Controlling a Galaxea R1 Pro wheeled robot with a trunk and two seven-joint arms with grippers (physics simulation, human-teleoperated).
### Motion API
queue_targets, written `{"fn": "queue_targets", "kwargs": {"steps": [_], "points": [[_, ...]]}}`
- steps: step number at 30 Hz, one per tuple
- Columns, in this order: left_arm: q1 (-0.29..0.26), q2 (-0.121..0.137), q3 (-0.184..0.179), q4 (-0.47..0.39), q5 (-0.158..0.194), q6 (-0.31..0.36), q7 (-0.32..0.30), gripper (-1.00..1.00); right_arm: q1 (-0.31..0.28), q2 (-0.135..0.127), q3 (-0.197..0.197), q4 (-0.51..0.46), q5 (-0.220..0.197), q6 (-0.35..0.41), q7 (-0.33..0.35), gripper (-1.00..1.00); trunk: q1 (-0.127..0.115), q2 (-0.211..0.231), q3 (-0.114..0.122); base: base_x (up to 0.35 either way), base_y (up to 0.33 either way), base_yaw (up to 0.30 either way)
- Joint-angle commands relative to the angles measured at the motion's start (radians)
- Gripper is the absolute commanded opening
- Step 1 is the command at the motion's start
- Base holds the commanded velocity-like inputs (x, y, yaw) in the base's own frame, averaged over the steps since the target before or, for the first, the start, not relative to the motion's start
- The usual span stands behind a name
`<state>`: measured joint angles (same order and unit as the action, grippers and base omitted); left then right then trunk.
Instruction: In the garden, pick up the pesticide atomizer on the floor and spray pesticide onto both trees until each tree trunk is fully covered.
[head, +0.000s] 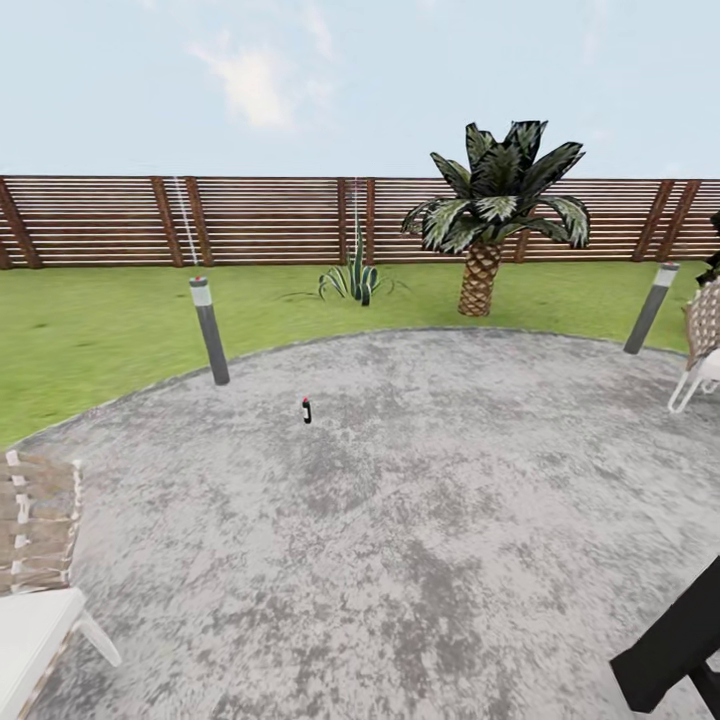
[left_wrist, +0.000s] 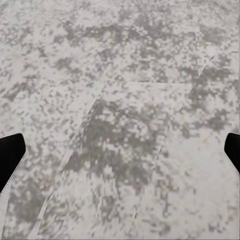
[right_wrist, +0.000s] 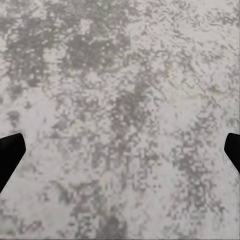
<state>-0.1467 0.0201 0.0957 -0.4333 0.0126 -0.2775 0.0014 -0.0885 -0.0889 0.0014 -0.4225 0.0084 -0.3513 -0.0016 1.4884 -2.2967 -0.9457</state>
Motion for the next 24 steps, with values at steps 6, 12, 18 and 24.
{"fn": "queue_targets", "kwargs": {"steps": [6, 12, 18, 24], "points": [[-0.001, 0.0, 0.001, 0.001, 0.001, -0.003, 0.0, 1.0, 0.0, 0.0, 0.0, 0.001, 0.001, -0.003, 0.0, 1.0, 0.0, 0.0, -0.001, 0.34, 0.0, 0.0], [-0.001, 0.0, 0.001, 0.001, 0.001, -0.003, 0.0, 1.0, 0.0, 0.0, 0.0, 0.001, 0.001, -0.003, 0.0, 1.0, 0.0, 0.0, -0.001, 0.34, 0.0, 0.0], [-0.001, 0.0, 0.001, 0.001, 0.001, -0.003, 0.0, 1.0, 0.0, 0.0, 0.0, 0.001, 0.001, -0.003, -0.001, 1.0, 0.0, 0.0, -0.001, 0.34, 0.0, 0.0], [-0.001, 0.0, 0.001, 0.001, 0.001, -0.003, 0.0, 1.0, 0.0, 0.0, 0.0, 0.0, 0.001, -0.003, 0.0, 1.0, 0.0, 0.0, -0.001, 0.34, 0.0, 0.0]]}}
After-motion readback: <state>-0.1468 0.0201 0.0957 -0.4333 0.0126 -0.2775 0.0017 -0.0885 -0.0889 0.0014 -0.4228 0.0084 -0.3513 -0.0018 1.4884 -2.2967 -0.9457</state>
